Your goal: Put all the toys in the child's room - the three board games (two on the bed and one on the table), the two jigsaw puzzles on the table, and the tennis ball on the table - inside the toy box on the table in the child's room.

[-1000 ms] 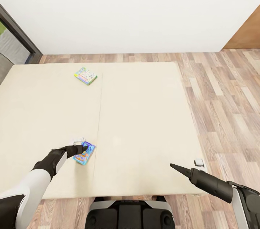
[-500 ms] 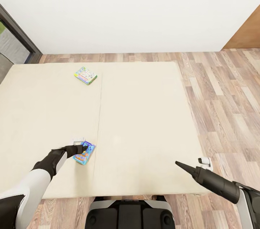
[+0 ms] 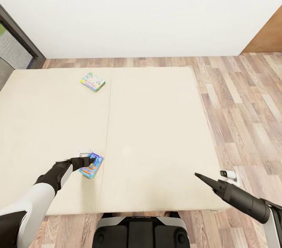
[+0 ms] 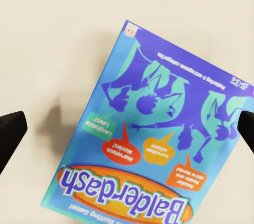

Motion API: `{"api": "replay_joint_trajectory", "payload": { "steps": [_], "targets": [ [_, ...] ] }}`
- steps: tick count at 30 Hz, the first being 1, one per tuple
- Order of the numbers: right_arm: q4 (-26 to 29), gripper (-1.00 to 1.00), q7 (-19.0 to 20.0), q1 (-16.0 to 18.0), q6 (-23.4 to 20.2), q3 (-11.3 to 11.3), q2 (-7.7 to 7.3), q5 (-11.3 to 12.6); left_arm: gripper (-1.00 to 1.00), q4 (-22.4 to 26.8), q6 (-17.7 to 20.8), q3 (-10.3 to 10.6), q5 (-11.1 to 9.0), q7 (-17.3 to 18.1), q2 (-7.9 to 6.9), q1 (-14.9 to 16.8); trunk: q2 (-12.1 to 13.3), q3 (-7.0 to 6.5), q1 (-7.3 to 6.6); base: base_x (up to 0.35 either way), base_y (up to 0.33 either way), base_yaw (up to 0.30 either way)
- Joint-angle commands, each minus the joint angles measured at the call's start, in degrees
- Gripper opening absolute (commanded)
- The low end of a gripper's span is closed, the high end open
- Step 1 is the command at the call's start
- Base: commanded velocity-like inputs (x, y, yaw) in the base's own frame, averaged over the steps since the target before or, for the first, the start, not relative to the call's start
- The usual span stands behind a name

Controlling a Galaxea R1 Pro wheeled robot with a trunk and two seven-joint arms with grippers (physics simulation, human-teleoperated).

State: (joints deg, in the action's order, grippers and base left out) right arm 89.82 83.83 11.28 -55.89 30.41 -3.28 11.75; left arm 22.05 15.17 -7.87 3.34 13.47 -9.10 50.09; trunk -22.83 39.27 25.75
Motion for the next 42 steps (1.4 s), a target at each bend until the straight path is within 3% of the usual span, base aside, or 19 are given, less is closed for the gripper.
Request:
{"api": "replay_joint_trajectory", "payload": {
  "steps": [1,14,42],
  "targets": [
    [0.0,1.0,0.2,0.0,-0.4,0.4,0.01,0.1,1.0,0.1,0.4,-0.5,0.4,0.4,0.03,0.0,-0.1,0.06,0.03,0.0,0.0,0.0],
    [0.0,1.0,0.3,0.0,-0.4,1.4,0.04,0.1,1.0,0.1,0.3,-0.5,0.4,0.4,0.04,0.0,-0.1,0.26,0.03,0.0,0.0,0.0],
    [-0.4,1.0,0.4,0.0,-0.3,1.3,0.11,-0.3,1.0,0.1,0.1,-0.5,0.4,0.4,0.04,0.0,-0.1,2.79,0.03,0.0,0.0,0.0]
  ]
}}
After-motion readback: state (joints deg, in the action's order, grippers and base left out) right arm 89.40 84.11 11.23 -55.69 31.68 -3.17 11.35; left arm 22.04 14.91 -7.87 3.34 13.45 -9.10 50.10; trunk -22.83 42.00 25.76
